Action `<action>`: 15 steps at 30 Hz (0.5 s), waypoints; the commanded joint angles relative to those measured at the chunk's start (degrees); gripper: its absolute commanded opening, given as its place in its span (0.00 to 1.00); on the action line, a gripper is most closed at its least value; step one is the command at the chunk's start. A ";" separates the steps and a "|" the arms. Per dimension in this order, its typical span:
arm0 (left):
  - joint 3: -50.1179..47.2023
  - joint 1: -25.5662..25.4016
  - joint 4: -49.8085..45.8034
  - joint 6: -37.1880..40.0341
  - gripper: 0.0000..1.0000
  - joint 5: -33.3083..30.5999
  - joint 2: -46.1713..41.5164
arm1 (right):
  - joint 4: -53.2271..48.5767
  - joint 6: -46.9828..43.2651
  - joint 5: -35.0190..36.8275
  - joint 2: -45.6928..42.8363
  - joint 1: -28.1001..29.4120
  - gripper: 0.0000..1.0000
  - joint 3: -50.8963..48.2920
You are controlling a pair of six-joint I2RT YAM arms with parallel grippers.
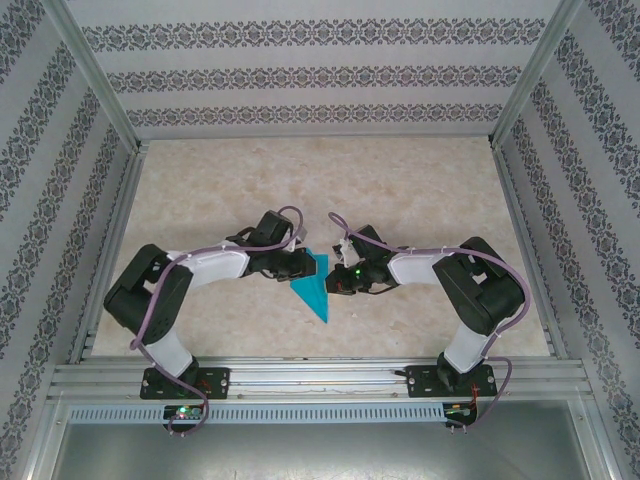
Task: Fold a paper plane with a square sheet of paper (fold left side to right side)
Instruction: Fourth fold the wing at the center of the table.
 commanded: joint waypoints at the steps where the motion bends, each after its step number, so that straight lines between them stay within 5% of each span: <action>1: 1.66 -0.73 3.07 -0.16 0.12 1.96 1.89 | -5.19 -0.84 6.28 3.04 1.03 0.00 -0.78; 15: 0.75 -0.69 -1.33 2.63 0.10 -3.31 4.94 | -8.08 -2.20 7.10 3.48 0.96 0.00 0.23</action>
